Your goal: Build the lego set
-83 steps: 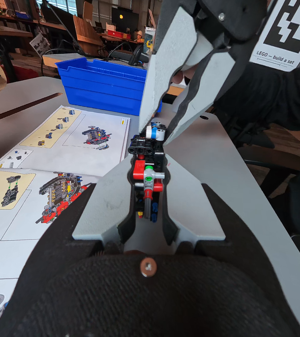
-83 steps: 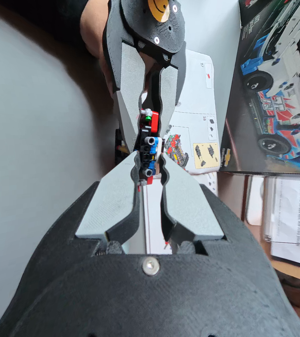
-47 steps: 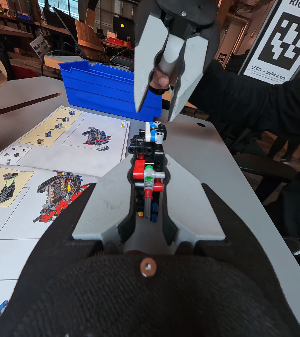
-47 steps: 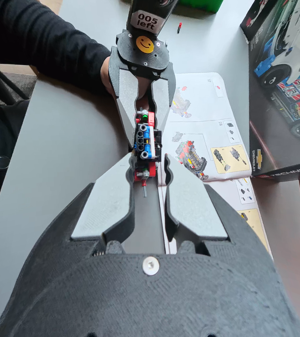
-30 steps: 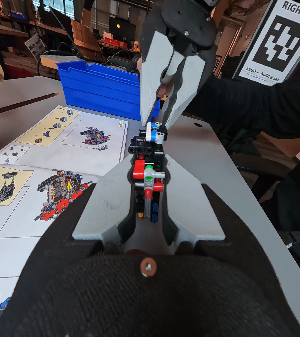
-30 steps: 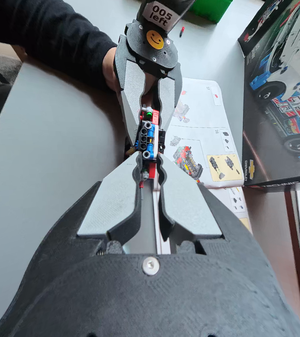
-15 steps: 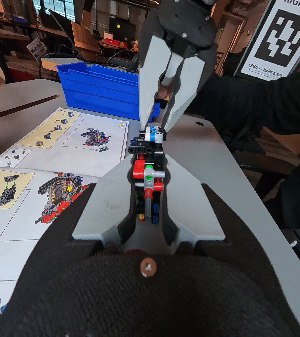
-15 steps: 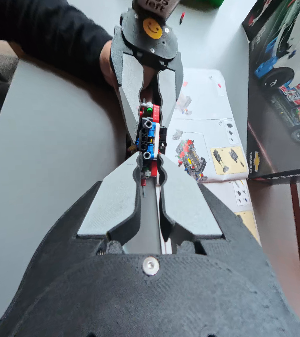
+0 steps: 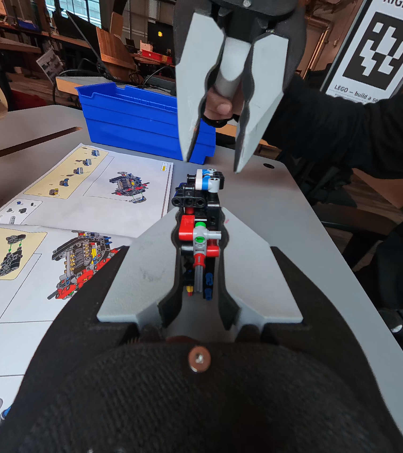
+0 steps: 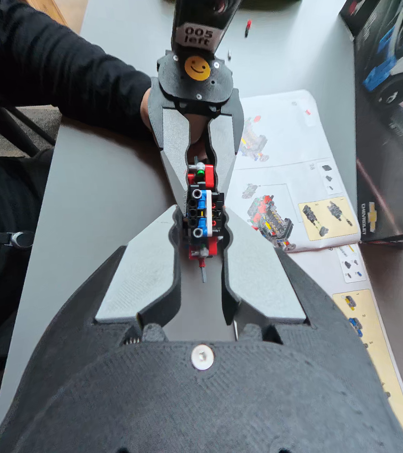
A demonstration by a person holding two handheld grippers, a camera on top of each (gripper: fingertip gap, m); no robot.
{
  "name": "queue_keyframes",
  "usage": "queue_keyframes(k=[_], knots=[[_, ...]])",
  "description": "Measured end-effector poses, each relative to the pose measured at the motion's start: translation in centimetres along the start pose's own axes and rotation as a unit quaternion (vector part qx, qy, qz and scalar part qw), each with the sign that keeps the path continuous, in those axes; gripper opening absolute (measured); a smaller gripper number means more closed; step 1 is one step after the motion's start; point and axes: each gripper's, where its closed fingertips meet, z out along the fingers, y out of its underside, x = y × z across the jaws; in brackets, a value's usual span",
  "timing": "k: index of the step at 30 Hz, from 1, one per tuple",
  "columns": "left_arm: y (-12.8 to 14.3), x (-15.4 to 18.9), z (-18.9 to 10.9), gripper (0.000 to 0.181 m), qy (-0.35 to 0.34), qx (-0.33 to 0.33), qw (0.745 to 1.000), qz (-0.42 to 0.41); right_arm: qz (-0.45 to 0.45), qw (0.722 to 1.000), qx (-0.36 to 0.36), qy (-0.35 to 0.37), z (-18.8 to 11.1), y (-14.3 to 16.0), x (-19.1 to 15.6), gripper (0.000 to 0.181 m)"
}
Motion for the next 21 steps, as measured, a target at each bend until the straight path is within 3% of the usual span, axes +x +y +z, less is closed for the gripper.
queue_keyframes(k=[3,14,17,21], knots=[[0.04,0.07,0.03,0.025,-0.004,-0.003,1.000,0.007,0.008,0.999,-0.032,-0.012,0.83,0.18,-0.15,0.016],[0.08,0.08,0.06,0.025,-0.009,-0.009,1.000,0.006,-0.028,0.986,-0.153,-0.058,1.16,0.70,-0.30,0.016],[0.13,0.37,0.07,0.025,-0.006,-0.011,1.000,0.018,-0.037,0.989,-0.129,-0.063,1.16,0.71,-0.56,0.016],[-0.03,0.09,0.01,0.025,0.001,0.002,1.000,-0.001,-0.013,0.999,-0.016,-0.050,1.13,0.35,-0.21,0.016]])
